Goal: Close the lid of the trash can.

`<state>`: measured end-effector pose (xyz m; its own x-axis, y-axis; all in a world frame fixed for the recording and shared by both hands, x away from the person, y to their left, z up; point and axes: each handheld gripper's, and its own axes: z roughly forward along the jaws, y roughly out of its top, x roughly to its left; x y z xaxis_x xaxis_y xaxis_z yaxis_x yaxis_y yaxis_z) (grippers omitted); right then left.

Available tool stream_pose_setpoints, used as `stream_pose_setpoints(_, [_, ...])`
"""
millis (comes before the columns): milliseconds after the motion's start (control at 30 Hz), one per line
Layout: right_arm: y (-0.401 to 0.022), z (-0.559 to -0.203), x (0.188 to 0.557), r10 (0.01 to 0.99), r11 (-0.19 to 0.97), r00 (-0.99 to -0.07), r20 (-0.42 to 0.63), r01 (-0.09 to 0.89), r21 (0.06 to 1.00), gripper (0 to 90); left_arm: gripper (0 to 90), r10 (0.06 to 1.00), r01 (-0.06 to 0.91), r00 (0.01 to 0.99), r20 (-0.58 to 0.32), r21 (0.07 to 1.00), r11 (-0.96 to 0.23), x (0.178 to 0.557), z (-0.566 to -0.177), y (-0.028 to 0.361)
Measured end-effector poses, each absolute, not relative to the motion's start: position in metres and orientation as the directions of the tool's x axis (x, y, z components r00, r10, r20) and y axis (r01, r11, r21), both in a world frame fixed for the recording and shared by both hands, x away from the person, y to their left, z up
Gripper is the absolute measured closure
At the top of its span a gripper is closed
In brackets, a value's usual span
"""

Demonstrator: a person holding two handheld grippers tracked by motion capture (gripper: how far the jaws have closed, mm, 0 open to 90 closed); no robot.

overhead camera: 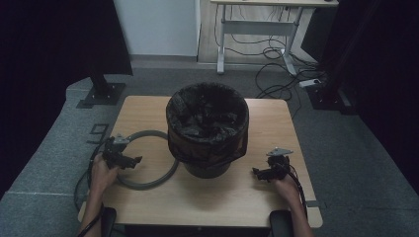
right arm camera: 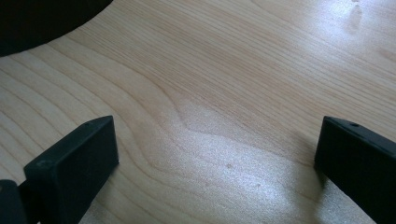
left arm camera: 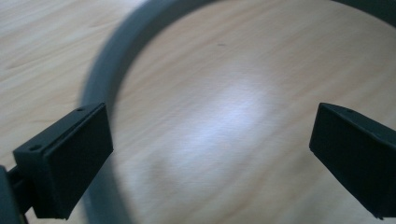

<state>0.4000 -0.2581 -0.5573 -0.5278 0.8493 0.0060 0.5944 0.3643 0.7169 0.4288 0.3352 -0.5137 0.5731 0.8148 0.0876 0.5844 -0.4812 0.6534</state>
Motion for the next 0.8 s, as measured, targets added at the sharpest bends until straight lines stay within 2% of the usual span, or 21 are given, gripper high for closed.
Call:
stream_pose_setpoints(100, [-0.258,-0.557,0.400,0.849,0.364,-0.528,0.006,0.595,0.717,0.0,0.0,0.833,0.602,0.549,0.067,0.660,-0.450,0.437,-0.515,0.345])
stream_pose_setpoints(300, [-0.258,-0.557,0.400,0.849,0.364,-0.528,0.006,0.594,0.717,0.0,0.0,0.855,0.624,0.511,0.084,0.649,-0.436,0.451,-0.517,0.357])
stream_pose_setpoints(533, [-0.258,-0.557,0.400,0.849,0.364,-0.528,0.006,0.594,0.717,0.0,0.0,0.870,0.659,0.491,0.055,0.629,-0.412,0.464,-0.538,0.366])
stream_pose_setpoints(667, [-0.258,-0.557,0.400,0.849,0.364,-0.528,0.006,0.594,0.717,0.0,0.0,0.878,0.665,0.478,-0.007,0.656,-0.357,0.468,-0.546,0.369])
stream_pose_setpoints(800, [-0.258,-0.557,0.400,0.849,0.364,-0.528,0.006,0.594,0.717,0.0,0.0,0.877,0.660,0.481,-0.008,0.662,-0.356,0.469,-0.547,0.369])
